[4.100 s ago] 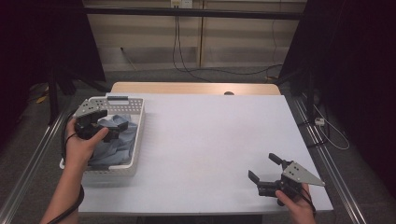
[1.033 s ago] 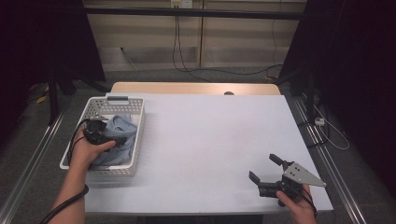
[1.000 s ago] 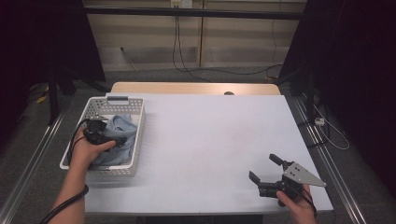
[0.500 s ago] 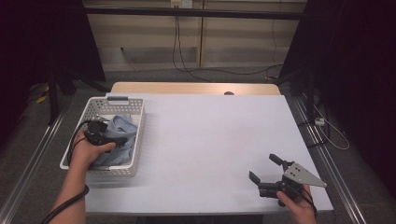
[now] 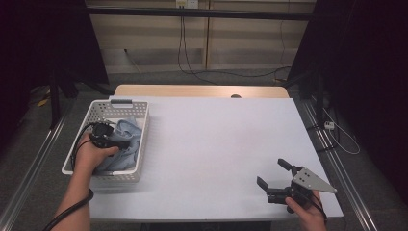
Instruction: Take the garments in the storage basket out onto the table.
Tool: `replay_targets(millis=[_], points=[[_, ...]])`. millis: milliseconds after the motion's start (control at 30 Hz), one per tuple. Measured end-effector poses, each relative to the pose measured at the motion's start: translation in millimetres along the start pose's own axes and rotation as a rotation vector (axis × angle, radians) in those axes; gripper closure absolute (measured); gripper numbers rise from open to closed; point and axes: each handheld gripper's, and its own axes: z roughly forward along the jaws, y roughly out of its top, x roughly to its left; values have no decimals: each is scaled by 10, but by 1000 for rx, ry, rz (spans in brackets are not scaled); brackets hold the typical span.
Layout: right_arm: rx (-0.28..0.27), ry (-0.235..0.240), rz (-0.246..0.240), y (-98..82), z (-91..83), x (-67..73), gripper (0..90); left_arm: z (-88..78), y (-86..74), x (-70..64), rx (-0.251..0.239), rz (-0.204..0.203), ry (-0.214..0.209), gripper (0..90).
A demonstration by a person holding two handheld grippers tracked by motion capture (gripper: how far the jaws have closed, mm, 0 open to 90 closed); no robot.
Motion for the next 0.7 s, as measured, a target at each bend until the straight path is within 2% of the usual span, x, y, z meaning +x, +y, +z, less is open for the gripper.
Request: replay_targets(millis=[100, 200, 367, 700], points=[[1, 2, 0, 0, 4, 3, 9, 5, 9, -25, 3, 9, -5, 586], [0, 0, -2, 0, 5, 2, 10, -26, 13, -6, -9, -28, -15, 601], [0, 0, -1, 2, 7, -3, 10, -92, 60, -10, -5, -33, -18, 612], [-3, 2, -4, 4, 7, -1, 10, -405, 302, -47, -20, -53, -14, 618]])
